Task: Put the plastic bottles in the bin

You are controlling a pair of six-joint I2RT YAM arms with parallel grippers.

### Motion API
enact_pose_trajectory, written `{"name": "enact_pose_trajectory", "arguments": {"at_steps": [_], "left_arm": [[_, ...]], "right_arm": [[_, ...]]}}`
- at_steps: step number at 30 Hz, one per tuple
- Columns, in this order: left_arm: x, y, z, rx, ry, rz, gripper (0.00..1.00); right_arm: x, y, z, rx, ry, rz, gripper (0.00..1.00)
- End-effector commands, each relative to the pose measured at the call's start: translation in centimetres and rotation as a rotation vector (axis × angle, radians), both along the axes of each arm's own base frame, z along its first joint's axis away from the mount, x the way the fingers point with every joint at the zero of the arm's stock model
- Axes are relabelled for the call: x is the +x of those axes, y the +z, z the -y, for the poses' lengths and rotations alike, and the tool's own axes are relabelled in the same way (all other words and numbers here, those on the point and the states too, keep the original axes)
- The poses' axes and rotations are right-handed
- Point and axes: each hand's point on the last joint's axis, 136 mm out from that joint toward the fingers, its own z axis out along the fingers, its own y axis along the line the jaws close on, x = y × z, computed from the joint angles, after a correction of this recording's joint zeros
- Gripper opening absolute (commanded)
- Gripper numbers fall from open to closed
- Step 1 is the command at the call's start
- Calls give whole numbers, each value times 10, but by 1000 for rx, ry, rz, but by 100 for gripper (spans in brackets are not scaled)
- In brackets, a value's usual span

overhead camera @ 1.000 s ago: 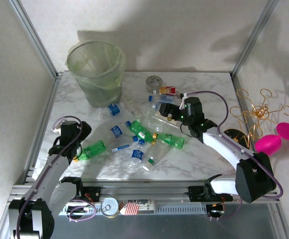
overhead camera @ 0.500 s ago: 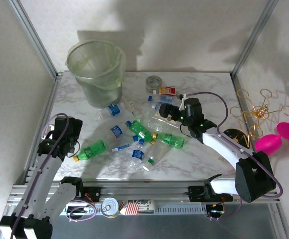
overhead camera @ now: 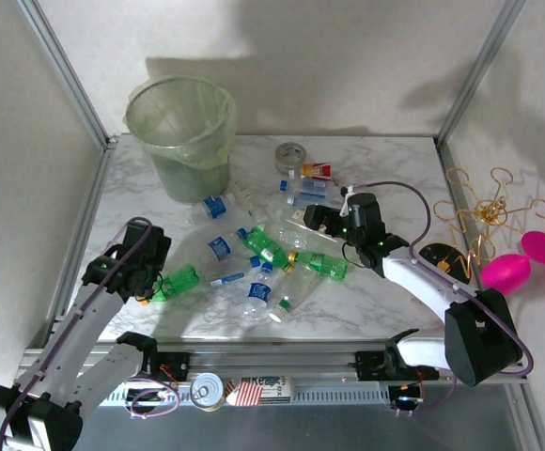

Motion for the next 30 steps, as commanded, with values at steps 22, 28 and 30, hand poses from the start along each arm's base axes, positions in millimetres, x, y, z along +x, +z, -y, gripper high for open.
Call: {"name": "enact_pose_trajectory", "arguments": {"at_steps": [22,28,30], "left_arm": [[-27,-115,10,-242,483,-194,98],[-17,-125,11,-215,462,-213,80],[-16,-126,10,-203,462,-216,73]], "right_arm": [[-3,1,14,-82,-35,31,99],[-2,0,17,-102,-41,29,99],[-2,0,18,-106,-44,29,99]]}}
